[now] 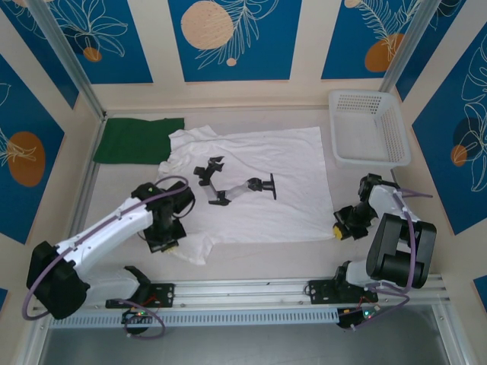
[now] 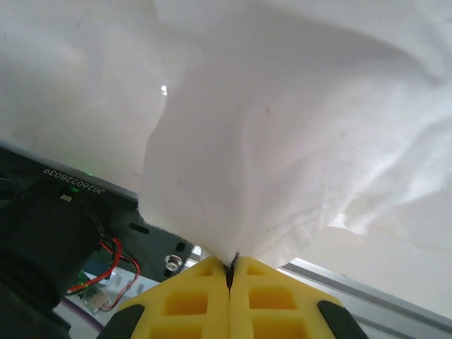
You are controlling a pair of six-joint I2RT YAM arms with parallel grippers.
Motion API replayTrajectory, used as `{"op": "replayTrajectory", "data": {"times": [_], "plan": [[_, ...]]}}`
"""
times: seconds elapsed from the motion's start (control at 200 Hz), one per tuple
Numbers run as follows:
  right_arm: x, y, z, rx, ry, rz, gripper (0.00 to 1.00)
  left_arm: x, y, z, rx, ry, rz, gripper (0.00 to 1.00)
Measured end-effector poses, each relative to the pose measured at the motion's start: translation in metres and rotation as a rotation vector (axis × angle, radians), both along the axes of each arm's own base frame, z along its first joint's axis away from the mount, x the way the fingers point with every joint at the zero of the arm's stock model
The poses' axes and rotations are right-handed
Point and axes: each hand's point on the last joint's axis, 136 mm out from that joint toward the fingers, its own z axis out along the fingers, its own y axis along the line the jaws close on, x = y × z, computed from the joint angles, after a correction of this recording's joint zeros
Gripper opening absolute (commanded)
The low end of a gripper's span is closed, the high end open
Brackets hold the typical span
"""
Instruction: Fold and stack the t-shirts
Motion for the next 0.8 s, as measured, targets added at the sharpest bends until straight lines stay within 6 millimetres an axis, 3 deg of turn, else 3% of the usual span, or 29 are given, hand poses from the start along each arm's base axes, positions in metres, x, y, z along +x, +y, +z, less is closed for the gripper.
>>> {"op": "replayTrajectory", "data": {"times": [0.165,0.405,0.635,0.8], "plan": [[0.031,-0.001,0.025,-0.032,-0.058,0.021,0.0,0.046,-0.019,0.028,-0.032,-0.01,-0.029,0.0],[0.08,-0.004,0.043,-0.064,-0.075,0.036,0.0,0.136,-0.028,0.055,-0.081,-0.081,-0.033,0.0],[0.121,-0.007,0.045,-0.107,-0.053,0.065,0.0,0.21,-0.018,0.053,-0.089,-0.123,-0.045,0.0],[0.132,-0.002,0.04,-0.117,-0.029,0.075,0.0,0.254,-0.014,0.045,-0.093,-0.147,-0.045,0.0]]}}
